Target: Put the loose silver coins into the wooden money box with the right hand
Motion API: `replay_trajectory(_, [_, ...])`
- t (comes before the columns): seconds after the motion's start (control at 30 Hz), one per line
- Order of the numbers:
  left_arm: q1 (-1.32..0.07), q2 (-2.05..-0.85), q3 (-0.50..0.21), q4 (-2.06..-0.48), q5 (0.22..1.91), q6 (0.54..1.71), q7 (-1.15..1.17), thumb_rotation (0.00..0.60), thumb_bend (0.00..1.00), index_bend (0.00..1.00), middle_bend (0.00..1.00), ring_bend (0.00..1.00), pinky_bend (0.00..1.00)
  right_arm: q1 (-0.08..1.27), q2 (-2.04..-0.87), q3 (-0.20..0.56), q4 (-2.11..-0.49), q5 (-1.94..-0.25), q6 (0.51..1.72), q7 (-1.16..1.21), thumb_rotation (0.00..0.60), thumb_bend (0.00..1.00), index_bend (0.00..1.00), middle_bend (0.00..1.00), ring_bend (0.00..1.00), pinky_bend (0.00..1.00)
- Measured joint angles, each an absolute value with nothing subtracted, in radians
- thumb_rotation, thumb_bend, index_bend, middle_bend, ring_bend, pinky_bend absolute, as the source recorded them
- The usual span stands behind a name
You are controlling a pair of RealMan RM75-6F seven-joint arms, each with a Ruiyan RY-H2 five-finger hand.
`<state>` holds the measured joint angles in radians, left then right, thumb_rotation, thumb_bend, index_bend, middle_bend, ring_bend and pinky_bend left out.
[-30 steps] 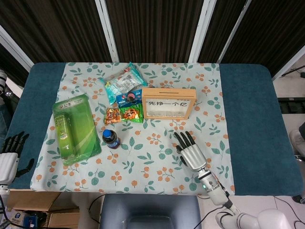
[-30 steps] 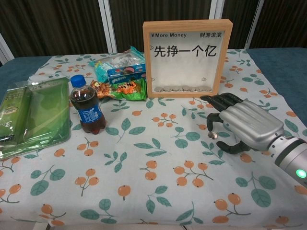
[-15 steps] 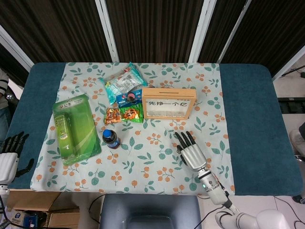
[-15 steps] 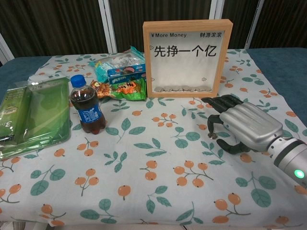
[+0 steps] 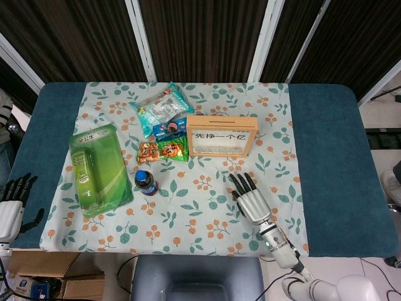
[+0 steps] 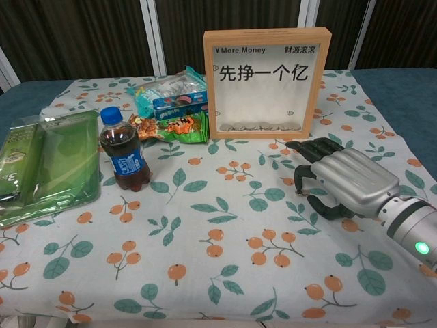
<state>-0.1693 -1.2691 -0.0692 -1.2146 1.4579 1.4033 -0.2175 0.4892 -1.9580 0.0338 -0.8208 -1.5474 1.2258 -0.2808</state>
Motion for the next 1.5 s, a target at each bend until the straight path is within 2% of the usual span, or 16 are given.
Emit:
replay_trajectory(0.7, [-0.174, -1.267, -0.069, -1.216, 1.457, 1.393, -0.220, 0.600, 0.38, 0.00, 0.00, 0.00, 0.00, 0.505, -1.966, 0.051, -0.807, -1.542, 1.215, -0.281, 0.600, 0.44, 0.65, 0.04, 0.00, 0.00])
replay_trajectory(1.27, [-0.180, -1.267, -0.066, -1.216, 1.467, 1.390, -0.235, 0.600, 0.38, 0.00, 0.00, 0.00, 0.00, 0.517, -1.979, 0.053, -0.775, -1.564, 1.247, -0.259, 0.600, 0.44, 0.62, 0.06, 0.00, 0.00])
replay_trajectory(1.5, [-0.180, -1.267, -0.064, -1.214, 1.471, 1.393, -0.245, 0.600, 0.38, 0.00, 0.00, 0.00, 0.00, 0.521, -1.984, 0.051, -0.763, -1.572, 1.258, -0.243, 0.600, 0.46, 0.66, 0.08, 0.00, 0.00])
